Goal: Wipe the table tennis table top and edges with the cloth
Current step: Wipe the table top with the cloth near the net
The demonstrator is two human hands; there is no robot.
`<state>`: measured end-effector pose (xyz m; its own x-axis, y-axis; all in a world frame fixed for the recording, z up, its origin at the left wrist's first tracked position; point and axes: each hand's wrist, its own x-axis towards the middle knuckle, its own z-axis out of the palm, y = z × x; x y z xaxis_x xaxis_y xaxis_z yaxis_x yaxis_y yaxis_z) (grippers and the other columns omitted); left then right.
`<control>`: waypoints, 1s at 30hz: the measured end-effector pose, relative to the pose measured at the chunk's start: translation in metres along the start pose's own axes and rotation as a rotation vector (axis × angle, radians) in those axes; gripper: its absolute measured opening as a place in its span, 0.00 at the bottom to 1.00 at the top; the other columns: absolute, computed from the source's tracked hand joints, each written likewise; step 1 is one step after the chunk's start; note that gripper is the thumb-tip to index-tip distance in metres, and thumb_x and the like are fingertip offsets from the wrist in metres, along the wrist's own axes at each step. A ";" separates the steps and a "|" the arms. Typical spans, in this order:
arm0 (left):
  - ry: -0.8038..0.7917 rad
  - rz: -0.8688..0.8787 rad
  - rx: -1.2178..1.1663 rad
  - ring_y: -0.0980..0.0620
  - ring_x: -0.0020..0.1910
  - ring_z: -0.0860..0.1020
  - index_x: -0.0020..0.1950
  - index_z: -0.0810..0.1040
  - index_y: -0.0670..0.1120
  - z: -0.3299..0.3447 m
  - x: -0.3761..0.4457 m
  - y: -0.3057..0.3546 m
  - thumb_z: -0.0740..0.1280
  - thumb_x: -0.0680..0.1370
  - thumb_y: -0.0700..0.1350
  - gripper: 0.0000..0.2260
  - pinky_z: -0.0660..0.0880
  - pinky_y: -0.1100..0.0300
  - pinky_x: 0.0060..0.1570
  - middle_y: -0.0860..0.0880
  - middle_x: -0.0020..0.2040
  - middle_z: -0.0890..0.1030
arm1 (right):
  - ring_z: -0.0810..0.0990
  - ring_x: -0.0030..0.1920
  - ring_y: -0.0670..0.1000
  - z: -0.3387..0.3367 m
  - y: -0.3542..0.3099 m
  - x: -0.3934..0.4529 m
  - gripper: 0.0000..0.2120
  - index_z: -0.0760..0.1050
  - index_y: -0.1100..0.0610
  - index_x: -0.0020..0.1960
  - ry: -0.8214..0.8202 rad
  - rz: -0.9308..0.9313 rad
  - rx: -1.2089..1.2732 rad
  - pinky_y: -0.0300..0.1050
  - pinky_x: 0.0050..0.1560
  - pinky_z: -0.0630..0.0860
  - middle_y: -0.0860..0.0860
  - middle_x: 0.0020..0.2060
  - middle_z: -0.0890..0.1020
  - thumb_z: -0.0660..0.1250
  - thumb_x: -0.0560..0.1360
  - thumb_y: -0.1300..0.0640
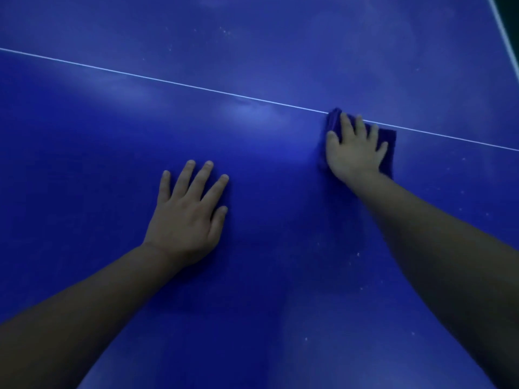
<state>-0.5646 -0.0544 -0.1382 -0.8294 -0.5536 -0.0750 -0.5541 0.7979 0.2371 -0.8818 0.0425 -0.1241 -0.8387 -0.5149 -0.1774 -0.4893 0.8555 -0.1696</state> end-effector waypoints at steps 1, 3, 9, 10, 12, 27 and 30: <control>0.000 -0.003 0.000 0.42 0.79 0.52 0.78 0.63 0.50 0.000 0.000 0.001 0.49 0.81 0.58 0.27 0.49 0.35 0.74 0.45 0.79 0.59 | 0.46 0.80 0.58 0.007 -0.018 -0.009 0.28 0.50 0.44 0.81 0.009 -0.049 -0.007 0.67 0.76 0.43 0.48 0.81 0.51 0.47 0.82 0.41; -0.004 -0.003 -0.006 0.42 0.79 0.53 0.78 0.63 0.50 0.000 0.000 0.002 0.49 0.80 0.59 0.28 0.49 0.35 0.74 0.45 0.79 0.59 | 0.51 0.80 0.59 0.024 -0.036 -0.061 0.29 0.55 0.44 0.80 0.044 -0.302 -0.064 0.66 0.76 0.47 0.48 0.81 0.55 0.46 0.80 0.40; -0.030 0.024 0.013 0.41 0.79 0.52 0.79 0.62 0.51 -0.003 -0.003 0.000 0.48 0.80 0.61 0.29 0.48 0.35 0.74 0.44 0.80 0.58 | 0.56 0.79 0.57 0.018 0.056 -0.148 0.27 0.60 0.43 0.78 -0.093 -0.767 -0.194 0.65 0.75 0.54 0.47 0.79 0.61 0.50 0.81 0.37; -0.036 0.031 0.017 0.41 0.79 0.51 0.79 0.61 0.51 -0.003 -0.005 0.001 0.48 0.80 0.61 0.29 0.48 0.35 0.75 0.44 0.80 0.58 | 0.56 0.79 0.58 0.011 0.062 -0.124 0.28 0.60 0.43 0.78 -0.056 -0.659 -0.185 0.66 0.75 0.55 0.48 0.79 0.60 0.49 0.80 0.37; -0.041 0.038 0.026 0.41 0.79 0.50 0.79 0.60 0.51 -0.002 -0.013 0.005 0.48 0.80 0.61 0.30 0.47 0.36 0.75 0.44 0.80 0.57 | 0.50 0.80 0.57 0.005 0.047 -0.077 0.28 0.56 0.43 0.80 -0.014 -0.308 -0.086 0.65 0.77 0.48 0.47 0.81 0.55 0.48 0.81 0.38; -0.018 -0.029 -0.005 0.41 0.79 0.51 0.79 0.61 0.50 0.008 -0.065 0.027 0.49 0.80 0.59 0.28 0.48 0.36 0.75 0.43 0.80 0.58 | 0.47 0.80 0.57 0.018 0.037 -0.117 0.28 0.54 0.41 0.80 -0.031 -0.247 -0.054 0.66 0.77 0.45 0.46 0.81 0.53 0.49 0.82 0.38; -0.010 -0.038 -0.012 0.40 0.79 0.52 0.78 0.63 0.49 0.012 -0.074 0.033 0.50 0.80 0.59 0.28 0.49 0.35 0.75 0.42 0.79 0.59 | 0.52 0.80 0.60 0.039 -0.004 -0.162 0.28 0.57 0.44 0.80 0.066 -0.298 -0.059 0.68 0.76 0.49 0.49 0.80 0.57 0.50 0.81 0.40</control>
<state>-0.5220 0.0159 -0.1363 -0.8084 -0.5811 -0.0939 -0.5844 0.7734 0.2455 -0.7346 0.1200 -0.1329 -0.6691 -0.7404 -0.0645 -0.7273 0.6701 -0.1482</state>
